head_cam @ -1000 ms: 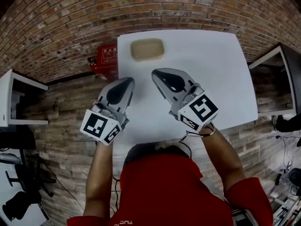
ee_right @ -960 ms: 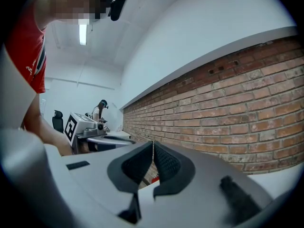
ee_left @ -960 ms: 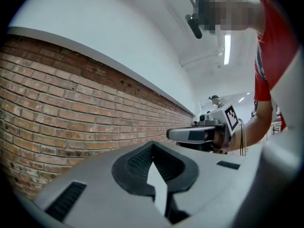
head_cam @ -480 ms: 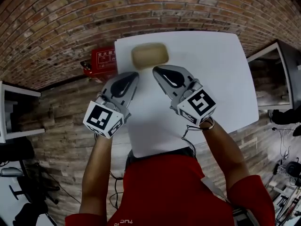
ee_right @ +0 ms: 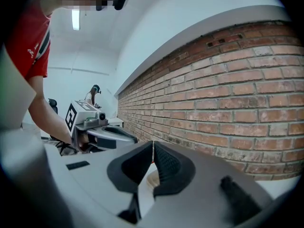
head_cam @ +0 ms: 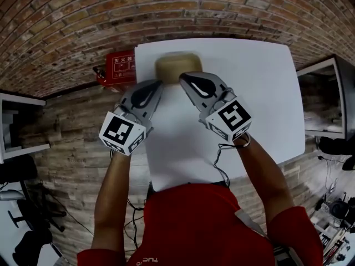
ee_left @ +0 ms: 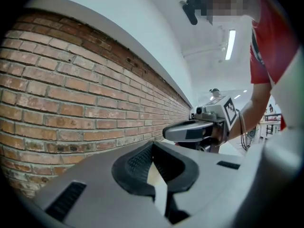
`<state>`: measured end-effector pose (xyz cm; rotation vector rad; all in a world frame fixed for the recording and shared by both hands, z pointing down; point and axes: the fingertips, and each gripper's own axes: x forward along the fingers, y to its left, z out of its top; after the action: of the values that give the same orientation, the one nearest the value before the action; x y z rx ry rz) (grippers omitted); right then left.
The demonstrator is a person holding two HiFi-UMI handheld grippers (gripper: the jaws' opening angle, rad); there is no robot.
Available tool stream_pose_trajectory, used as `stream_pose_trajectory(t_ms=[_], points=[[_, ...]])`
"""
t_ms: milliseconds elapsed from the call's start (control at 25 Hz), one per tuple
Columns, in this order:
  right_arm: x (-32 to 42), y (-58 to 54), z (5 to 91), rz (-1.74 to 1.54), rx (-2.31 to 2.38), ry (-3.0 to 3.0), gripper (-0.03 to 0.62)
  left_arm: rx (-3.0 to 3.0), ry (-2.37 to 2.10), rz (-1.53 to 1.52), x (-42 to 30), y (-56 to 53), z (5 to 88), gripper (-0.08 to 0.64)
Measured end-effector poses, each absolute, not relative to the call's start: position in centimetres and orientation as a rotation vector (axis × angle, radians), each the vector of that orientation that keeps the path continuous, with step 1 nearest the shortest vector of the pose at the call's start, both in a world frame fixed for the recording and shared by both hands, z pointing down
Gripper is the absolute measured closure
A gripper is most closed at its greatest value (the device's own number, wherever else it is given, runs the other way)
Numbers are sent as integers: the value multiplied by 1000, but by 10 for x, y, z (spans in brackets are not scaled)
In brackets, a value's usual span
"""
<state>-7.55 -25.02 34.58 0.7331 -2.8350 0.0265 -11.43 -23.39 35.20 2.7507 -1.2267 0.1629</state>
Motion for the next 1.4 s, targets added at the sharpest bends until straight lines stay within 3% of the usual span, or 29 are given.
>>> stream_pose_trajectory(t_ms=[400, 600, 760, 840, 1040, 1200, 1400], points=[[-65, -287, 381, 53, 649, -2755, 557, 2745, -1182, 228, -121, -270, 385, 545], [-60, -293, 404, 53, 455, -2661, 400, 2776, -1110, 290, -130, -278, 400, 543], [-53, -294, 422, 13, 342, -2581, 357, 2791, -1055, 323, -136, -284, 411, 530], [-50, -294, 430, -17, 306, -2541, 348, 2801, -995, 344, -134, -285, 417, 397], [-48, -295, 447, -70, 237, -2468, 328, 2827, -844, 456, -128, -286, 437, 235], [-47, -293, 461, -148, 175, -2399, 318, 2816, -763, 562, -126, -287, 455, 144], [-40, -297, 477, -257, 129, -2301, 311, 2770, -695, 642, -127, -299, 481, 84]])
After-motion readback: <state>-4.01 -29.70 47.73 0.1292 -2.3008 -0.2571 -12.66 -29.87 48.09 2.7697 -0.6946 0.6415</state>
